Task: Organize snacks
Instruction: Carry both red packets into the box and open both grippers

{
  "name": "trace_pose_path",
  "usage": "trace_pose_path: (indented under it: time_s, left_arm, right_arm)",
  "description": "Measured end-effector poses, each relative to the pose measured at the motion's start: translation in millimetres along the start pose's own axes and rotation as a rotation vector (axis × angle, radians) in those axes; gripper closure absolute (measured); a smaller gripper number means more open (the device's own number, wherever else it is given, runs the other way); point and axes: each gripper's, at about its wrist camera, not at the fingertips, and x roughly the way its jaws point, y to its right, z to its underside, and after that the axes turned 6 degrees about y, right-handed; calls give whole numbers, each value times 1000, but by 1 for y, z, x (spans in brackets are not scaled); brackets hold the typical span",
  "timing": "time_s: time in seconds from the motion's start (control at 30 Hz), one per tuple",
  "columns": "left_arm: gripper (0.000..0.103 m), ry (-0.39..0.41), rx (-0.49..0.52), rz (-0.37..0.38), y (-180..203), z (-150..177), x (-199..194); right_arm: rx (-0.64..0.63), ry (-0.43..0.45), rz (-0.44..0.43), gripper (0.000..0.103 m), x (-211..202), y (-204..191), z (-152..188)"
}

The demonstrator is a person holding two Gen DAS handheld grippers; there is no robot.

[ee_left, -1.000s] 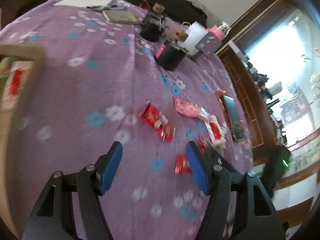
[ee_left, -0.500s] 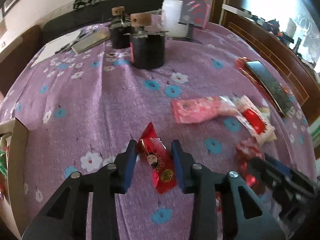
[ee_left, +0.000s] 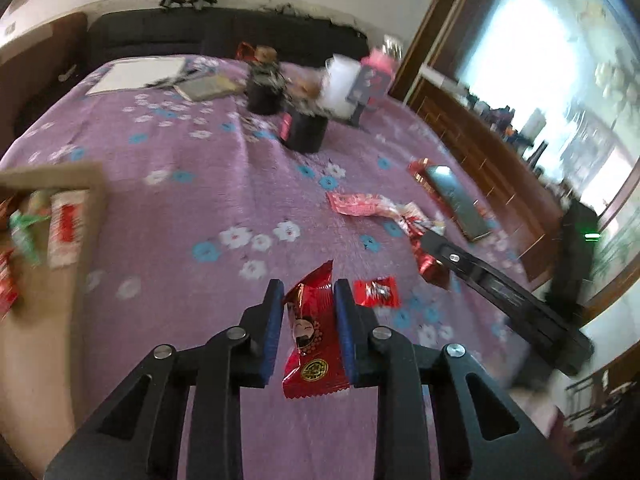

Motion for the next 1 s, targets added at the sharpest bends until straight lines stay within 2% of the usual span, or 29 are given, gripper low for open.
trace_pose_path:
  time_s: [0.13,0.33,0.47,0.57,0.8,1.0]
  left_arm:
    - [80,59,-51,-29,-39,5,-48]
    - [80,135,-149,-170,-122,9,-109]
    - [80,131,-210,-244,-172,14,-121]
    - [80,109,-250,-257,-196,17,-113]
    - [80,45,-300,-286,-227,13,-81]
    - [80,-8,-325,-311,-247,2,-60]
  right_arm:
    - [-21,7,8,64,0,-3,2]
    - [-61,20,21,64,-3,-13,5]
    - [-47,-21,-75,64,-8,-37,5]
    - [-81,-86,-172,64,-3,-76,10]
    - [-304,-213,-333,65,29,-209,39]
    - [-489,-299,-389,65,65,-295,74]
